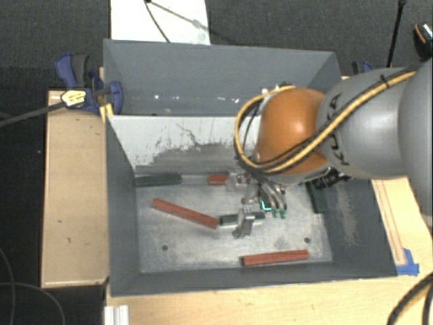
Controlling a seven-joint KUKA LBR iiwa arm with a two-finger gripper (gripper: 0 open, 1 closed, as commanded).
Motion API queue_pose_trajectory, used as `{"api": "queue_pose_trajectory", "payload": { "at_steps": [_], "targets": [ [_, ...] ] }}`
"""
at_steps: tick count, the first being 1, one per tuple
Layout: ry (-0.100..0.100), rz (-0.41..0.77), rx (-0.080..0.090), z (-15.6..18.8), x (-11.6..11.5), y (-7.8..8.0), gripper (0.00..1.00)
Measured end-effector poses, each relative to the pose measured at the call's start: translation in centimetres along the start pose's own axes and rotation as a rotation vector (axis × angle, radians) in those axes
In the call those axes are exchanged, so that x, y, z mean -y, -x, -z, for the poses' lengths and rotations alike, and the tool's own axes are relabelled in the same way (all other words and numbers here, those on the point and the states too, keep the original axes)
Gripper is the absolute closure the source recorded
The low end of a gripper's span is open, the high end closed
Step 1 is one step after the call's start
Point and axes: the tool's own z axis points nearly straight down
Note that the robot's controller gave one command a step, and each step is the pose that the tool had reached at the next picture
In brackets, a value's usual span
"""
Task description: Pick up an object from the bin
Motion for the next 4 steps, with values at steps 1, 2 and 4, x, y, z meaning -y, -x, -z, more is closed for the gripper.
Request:
{"api": "queue_pose_trajectory", "payload": {
  "at_steps": [1, 2, 4],
  "targets": [
    [-0.001, -0.027, 0.001, -6.3, 2.1, 0.8, 0.00],
    [0.001, -0.028, 0.007, -5.9, 2.0, 0.9, 1.00],
    [-0.002, 0.348, 0.012, 10.0, 2.3, -0.2, 1.00]
  ]
}}
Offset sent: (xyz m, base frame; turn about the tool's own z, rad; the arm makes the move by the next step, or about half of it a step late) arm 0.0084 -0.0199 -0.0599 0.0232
